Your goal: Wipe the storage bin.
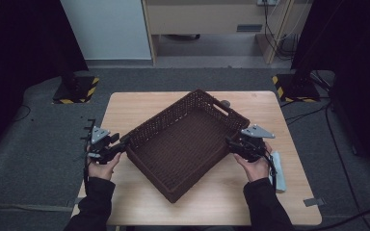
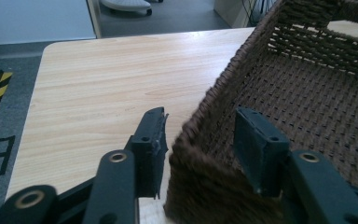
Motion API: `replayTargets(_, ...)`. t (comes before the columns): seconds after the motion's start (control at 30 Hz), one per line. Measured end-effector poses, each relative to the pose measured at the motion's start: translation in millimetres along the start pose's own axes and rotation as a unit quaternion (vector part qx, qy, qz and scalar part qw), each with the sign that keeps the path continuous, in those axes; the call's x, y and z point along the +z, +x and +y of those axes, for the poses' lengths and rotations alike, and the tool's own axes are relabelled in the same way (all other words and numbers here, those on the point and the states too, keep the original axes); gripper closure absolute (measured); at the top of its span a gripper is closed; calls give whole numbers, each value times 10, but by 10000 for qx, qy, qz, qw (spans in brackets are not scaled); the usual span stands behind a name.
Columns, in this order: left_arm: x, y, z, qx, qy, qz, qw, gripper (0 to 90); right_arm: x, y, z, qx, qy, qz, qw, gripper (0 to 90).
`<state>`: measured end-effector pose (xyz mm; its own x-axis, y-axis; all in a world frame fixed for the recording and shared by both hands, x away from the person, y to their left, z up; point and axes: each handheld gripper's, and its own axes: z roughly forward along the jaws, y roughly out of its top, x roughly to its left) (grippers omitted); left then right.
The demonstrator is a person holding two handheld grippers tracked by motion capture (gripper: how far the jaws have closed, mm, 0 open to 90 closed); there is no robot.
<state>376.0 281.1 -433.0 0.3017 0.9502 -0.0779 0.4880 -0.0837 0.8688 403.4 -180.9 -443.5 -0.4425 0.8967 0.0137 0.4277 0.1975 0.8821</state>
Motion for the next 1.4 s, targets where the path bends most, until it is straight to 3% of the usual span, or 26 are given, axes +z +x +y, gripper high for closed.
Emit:
replayTargets(0.07,-63,-25,-25,-22,-46,-5,10000,491,-27,14,-15,14,-6,-21,10000,426)
replayTargets(0.13,-98,-82,-62,-104,-41,-139,9998,484,-37,21,-21,12,-10,-34,10000,426)
replayTargets(0.27,-50,-207,-110,-40,71,-202,9998,476,-74,53,-43,-13,-34,-90,10000,426)
replayTargets(0.37,4,-277,-109,111,92,29,9999,460,-96,54,-27,-102,-17,-14,9999,401)
replayTargets(0.43,30,-270,-102,106,77,55,9999,466,-106,29,-10,-143,-18,44,9999,378)
replayTargets(0.67,156,-229,-47,84,61,116,9999,480,-76,-76,-53,-58,-92,-83,9999,350)
replayTargets(0.83,90,-203,-46,-151,175,-177,9996,444,-92,-67,-67,95,-58,-116,9999,361)
replayTargets(0.97,25,-285,-101,-131,142,-315,9993,422,-106,-67,-69,148,-31,-64,9999,362)
replayTargets(1.07,58,-341,-118,11,151,-202,9997,412,-123,-74,-51,92,-22,-30,10000,358)
replayTargets(1.17,85,-309,-107,6,142,-216,9997,427,-154,-120,-36,56,-140,-50,9999,338)
replayTargets(1.3,160,-246,-78,18,127,-157,9998,445,-213,-301,-43,167,-191,-292,9993,355)
replayTargets(1.4,216,-206,-56,-4,128,-107,9999,453,-220,-362,-63,180,-198,-376,9989,361)
